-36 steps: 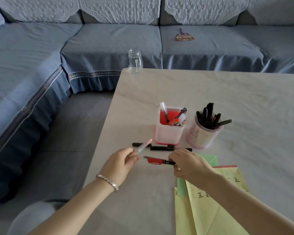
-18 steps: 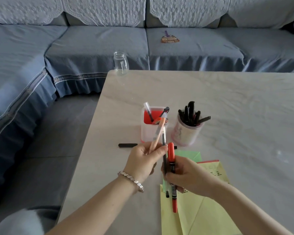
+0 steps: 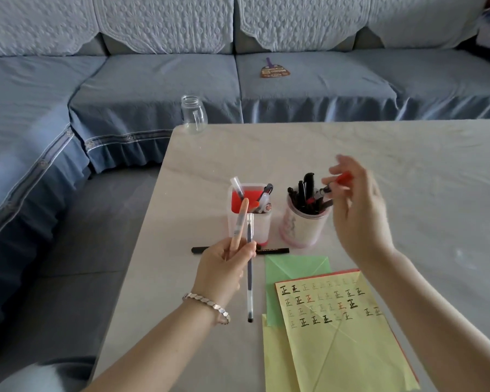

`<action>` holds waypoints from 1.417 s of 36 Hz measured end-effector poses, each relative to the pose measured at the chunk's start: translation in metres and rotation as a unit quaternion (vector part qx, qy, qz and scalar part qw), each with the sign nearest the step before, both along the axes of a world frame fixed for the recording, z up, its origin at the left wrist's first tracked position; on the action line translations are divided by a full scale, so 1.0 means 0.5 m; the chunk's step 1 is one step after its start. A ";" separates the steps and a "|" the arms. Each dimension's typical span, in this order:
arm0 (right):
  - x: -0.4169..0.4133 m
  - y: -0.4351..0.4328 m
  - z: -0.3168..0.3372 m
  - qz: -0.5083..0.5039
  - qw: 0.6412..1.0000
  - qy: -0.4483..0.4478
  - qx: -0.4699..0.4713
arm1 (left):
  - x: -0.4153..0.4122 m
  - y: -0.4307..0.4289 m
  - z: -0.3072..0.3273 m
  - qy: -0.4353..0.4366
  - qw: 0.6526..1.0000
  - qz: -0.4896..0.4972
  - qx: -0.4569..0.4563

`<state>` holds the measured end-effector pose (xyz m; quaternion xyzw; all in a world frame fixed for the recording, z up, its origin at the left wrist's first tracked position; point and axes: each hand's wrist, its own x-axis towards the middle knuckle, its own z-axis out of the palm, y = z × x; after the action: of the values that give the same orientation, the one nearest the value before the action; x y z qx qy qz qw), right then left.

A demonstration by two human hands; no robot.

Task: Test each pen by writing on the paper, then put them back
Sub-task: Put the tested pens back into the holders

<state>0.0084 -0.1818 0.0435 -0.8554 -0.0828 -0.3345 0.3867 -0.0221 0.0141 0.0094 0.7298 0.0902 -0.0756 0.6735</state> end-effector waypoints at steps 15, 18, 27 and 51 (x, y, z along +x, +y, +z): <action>-0.062 0.044 -0.057 0.013 0.990 0.141 -0.020 | 0.009 0.009 0.010 0.036 0.995 0.028 -0.086; -0.100 0.088 -0.040 0.127 0.936 0.322 0.066 | 0.010 -0.008 0.022 0.025 0.993 0.022 -0.114; -0.095 0.115 -0.051 0.180 0.908 0.365 0.102 | 0.015 -0.017 0.042 0.004 0.997 0.003 -0.082; 0.078 0.152 0.006 0.011 0.962 0.240 0.134 | 0.176 0.051 0.098 -0.208 0.833 -0.165 0.486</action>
<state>0.0473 -0.1059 0.0466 -0.8501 0.0484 -0.1234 0.5097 0.0662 0.0395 0.0585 0.9654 -0.1487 0.0215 0.2129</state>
